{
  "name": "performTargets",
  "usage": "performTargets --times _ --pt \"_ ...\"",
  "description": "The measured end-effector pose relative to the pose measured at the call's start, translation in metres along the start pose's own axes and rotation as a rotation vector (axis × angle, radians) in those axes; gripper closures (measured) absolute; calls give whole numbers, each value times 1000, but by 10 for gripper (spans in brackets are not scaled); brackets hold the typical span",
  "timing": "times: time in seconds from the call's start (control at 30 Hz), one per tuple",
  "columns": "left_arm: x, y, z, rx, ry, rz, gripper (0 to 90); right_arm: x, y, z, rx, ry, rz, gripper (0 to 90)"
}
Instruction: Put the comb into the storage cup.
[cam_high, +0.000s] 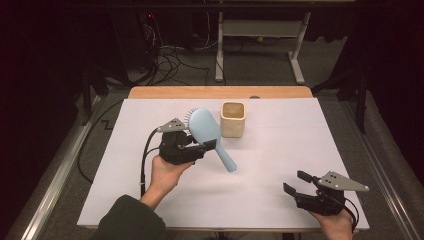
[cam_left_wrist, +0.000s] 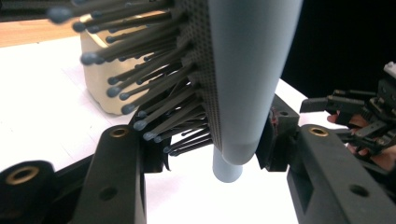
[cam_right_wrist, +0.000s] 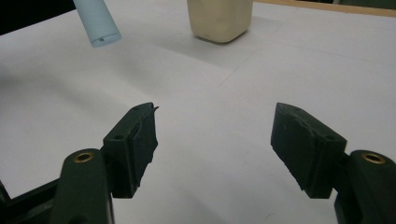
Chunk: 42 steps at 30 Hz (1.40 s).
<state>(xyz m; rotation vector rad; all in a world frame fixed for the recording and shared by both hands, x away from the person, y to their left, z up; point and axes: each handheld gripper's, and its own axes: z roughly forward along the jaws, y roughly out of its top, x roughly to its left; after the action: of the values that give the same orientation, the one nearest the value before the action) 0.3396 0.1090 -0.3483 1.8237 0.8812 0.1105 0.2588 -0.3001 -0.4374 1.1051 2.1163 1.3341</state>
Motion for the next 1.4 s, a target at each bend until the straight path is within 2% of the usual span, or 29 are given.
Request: performTargets --times 0.23,0.37,0.43,0.57,0.73,0.83,1.07,1.4 --pt "0 7 -2 -7 3 2 538 -2 -7 -3 -26 -21 -8 316" --pt "2 13 -3 -16 1 -6 539 0 -10 -8 -67 -35 -24 319" --pt "4 15 -3 -18 3 -10 538 -1 -13 -9 -72 -34 -15 316" --pt "8 20 -3 -17 16 -17 538 -3 -20 -10 -63 -41 0 315" --pt "11 27 -4 -34 27 -18 538 -3 -26 -13 -77 -51 -2 314" --pt "13 31 -3 -26 43 -13 539 -5 -29 -13 -80 -54 5 310" --pt "13 41 1 -27 62 3 538 -6 -29 -13 -82 -60 -5 309" --pt "19 56 10 -34 85 2 539 -7 -28 -10 -80 -69 -14 306"
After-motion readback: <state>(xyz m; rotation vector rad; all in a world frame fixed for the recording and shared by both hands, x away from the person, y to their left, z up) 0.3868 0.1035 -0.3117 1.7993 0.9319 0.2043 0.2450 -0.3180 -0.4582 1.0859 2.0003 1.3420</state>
